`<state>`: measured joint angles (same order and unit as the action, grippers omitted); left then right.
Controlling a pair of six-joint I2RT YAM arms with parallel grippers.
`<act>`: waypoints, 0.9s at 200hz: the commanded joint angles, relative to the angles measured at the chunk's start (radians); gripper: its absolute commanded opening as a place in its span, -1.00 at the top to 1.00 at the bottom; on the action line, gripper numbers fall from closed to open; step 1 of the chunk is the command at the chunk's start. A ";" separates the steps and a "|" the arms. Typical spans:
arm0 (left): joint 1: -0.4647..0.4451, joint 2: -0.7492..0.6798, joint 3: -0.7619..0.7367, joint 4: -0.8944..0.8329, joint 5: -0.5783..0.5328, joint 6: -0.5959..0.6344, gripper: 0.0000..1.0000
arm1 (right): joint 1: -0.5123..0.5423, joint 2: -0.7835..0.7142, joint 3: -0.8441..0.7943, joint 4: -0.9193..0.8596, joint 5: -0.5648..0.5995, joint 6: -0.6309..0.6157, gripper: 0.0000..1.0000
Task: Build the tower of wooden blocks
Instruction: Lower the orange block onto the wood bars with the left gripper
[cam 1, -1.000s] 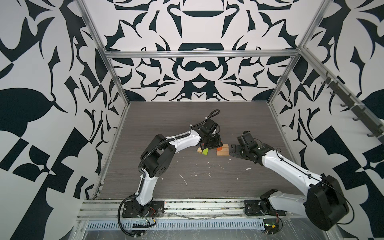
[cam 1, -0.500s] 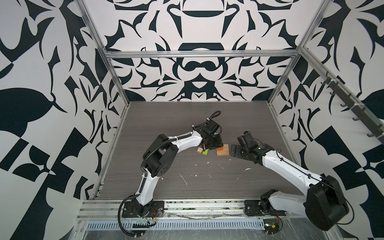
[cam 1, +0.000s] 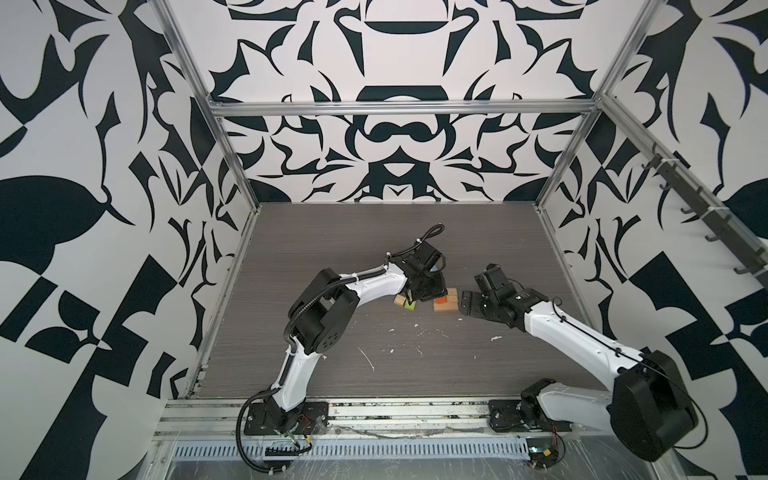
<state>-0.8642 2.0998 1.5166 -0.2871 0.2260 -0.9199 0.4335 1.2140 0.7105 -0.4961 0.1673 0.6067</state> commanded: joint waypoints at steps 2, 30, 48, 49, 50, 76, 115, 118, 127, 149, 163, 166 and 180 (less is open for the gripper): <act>-0.003 0.036 0.014 0.008 -0.014 -0.013 0.36 | -0.005 -0.015 -0.003 0.005 -0.001 0.005 -0.97; -0.002 0.042 0.011 0.012 -0.020 -0.015 0.36 | -0.005 -0.014 -0.005 0.006 0.000 0.003 -0.97; -0.002 0.040 0.007 0.019 -0.027 -0.014 0.35 | -0.004 -0.013 -0.005 0.007 -0.004 0.003 -0.97; -0.002 0.040 0.007 0.019 -0.027 -0.015 0.35 | -0.004 -0.013 -0.005 0.007 -0.003 0.004 -0.97; -0.002 0.040 0.007 0.019 -0.028 -0.015 0.35 | -0.004 -0.013 -0.005 0.007 -0.004 0.004 -0.97; -0.003 0.041 0.007 0.024 -0.027 -0.020 0.35 | -0.004 -0.013 -0.005 0.010 -0.005 0.001 -0.97; -0.003 0.041 0.001 0.027 -0.031 -0.023 0.28 | -0.004 -0.012 -0.005 0.010 -0.006 0.002 -0.97; -0.004 0.043 0.001 0.027 -0.031 -0.022 0.26 | -0.004 -0.010 -0.005 0.010 -0.006 0.002 -0.97; -0.004 0.042 0.001 0.027 -0.031 -0.022 0.24 | -0.005 -0.010 -0.006 0.011 -0.007 0.002 -0.97; -0.004 0.042 0.001 0.027 -0.030 -0.022 0.22 | -0.004 -0.010 -0.005 0.010 -0.006 0.001 -0.97; -0.005 0.042 0.002 0.027 -0.029 -0.023 0.19 | -0.004 -0.008 -0.005 0.010 -0.006 0.001 -0.97; -0.005 0.041 0.002 0.027 -0.028 -0.022 0.19 | -0.004 -0.008 -0.005 0.010 -0.006 0.001 -0.97; -0.006 0.040 0.004 0.027 -0.028 -0.023 0.18 | -0.004 -0.005 -0.005 0.011 -0.006 0.001 -0.97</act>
<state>-0.8642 2.1277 1.5166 -0.2649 0.2047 -0.9283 0.4332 1.2140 0.7094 -0.4961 0.1600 0.6060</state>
